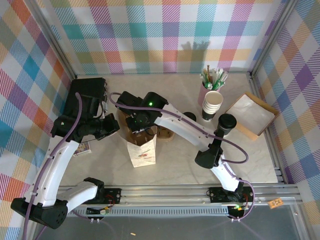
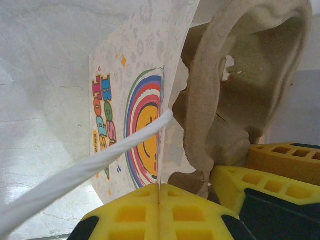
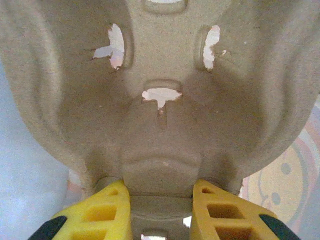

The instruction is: Pack the takeout coffee

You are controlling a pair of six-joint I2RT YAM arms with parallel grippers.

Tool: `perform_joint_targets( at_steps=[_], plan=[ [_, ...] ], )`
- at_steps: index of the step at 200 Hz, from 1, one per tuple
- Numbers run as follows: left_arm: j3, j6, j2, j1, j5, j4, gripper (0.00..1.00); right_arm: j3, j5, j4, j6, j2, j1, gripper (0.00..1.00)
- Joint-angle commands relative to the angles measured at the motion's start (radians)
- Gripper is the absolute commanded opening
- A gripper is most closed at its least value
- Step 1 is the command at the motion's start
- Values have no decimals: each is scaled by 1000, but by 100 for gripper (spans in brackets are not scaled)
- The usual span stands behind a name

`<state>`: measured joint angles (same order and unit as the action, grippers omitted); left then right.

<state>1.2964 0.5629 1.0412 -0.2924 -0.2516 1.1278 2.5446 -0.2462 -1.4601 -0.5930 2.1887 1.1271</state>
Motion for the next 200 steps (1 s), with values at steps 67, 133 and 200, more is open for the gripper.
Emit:
perform_joint_targets(
  at_steps=[67, 133, 200],
  plan=[
    [-25, 26, -58, -4, 20, -13, 0, -42, 88, -69, 15, -26, 8, 0],
    [-65, 10, -93, -4, 45, -33, 0, -283, 143, 88, 63, -194, 7, 0],
    [-59, -12, -103, -3, 55, -23, 0, -257, 194, 45, 156, -168, 7, 0]
  ],
)
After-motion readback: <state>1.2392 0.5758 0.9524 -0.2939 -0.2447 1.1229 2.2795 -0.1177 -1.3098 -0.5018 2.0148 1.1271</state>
